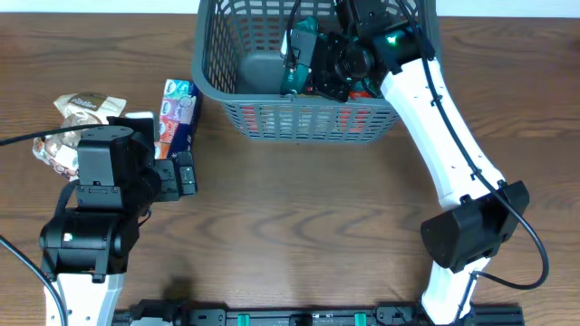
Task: Pack container
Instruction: 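Carry the pasta packet into the basket and release it, then reach the left gripper down and grasp the Kleenex tissue pack, then lift the tissue pack and lower it into the basket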
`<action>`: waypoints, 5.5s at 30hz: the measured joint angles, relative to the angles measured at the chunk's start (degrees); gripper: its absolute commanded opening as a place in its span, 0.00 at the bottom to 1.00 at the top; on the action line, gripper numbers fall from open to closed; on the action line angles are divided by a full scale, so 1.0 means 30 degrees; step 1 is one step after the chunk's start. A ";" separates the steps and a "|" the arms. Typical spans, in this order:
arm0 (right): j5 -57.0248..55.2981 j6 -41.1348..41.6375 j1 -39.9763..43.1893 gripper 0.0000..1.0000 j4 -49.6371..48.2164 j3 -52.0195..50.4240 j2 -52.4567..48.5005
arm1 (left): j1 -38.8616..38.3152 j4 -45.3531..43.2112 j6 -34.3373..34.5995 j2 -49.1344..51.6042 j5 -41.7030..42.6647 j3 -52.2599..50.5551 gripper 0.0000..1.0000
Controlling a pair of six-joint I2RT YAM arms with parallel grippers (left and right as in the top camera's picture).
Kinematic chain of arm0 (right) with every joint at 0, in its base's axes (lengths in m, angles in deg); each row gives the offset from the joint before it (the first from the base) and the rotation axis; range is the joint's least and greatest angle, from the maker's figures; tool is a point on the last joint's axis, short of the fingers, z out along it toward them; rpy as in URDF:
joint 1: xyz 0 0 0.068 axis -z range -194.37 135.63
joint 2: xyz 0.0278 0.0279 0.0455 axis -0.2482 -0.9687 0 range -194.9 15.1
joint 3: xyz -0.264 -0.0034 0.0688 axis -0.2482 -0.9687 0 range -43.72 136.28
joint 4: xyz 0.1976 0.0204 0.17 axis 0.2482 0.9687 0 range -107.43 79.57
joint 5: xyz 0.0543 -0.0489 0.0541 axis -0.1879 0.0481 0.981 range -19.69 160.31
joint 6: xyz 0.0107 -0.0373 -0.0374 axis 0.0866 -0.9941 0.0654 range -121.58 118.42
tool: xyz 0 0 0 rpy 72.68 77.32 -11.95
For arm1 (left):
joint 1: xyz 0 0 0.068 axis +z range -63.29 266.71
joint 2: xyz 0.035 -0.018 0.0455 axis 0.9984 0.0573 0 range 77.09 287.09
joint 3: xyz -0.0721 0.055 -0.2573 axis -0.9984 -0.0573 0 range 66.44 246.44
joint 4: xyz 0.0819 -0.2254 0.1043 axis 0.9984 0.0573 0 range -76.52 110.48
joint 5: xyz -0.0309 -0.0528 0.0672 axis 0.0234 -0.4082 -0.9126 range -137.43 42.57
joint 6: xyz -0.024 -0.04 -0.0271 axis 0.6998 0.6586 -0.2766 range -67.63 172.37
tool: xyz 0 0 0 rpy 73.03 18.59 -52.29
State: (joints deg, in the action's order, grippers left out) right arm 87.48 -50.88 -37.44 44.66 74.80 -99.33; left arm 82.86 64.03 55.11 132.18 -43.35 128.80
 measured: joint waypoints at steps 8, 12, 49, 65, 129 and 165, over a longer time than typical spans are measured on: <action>-0.0328 0.3300 0.0831 0.99 -0.2011 0.2120 0.0270 | 0.0000 -0.0015 -0.0007 -0.0007 -0.0007 0.0000 0.99; -0.0284 0.6186 0.3031 0.99 -0.2157 0.4073 0.1494 | 0.0000 -0.0007 0.0087 0.0000 -0.0262 0.0007 0.99; -0.0896 1.8826 1.6830 0.99 0.5661 0.4320 0.2594 | 0.0780 0.8094 -0.3009 1.7493 -0.1355 1.7201 0.99; -0.1231 1.8527 1.6830 0.99 0.5610 0.4320 0.2594 | 0.1100 0.7308 -0.3927 2.1558 -0.1341 1.6021 0.99; -0.1734 1.7194 1.6830 0.99 0.6084 0.4320 0.2594 | 0.2113 0.4583 -0.2025 1.2152 0.0306 1.4047 0.06; -0.1727 1.7129 1.6830 0.99 0.6790 0.4320 0.2594 | -0.8218 -0.0546 -1.6072 2.2447 -0.0554 2.4006 0.06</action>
State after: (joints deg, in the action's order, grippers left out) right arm 82.30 0.51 13.05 65.03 87.76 -91.55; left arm 58.20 62.39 6.90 199.52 -45.01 200.82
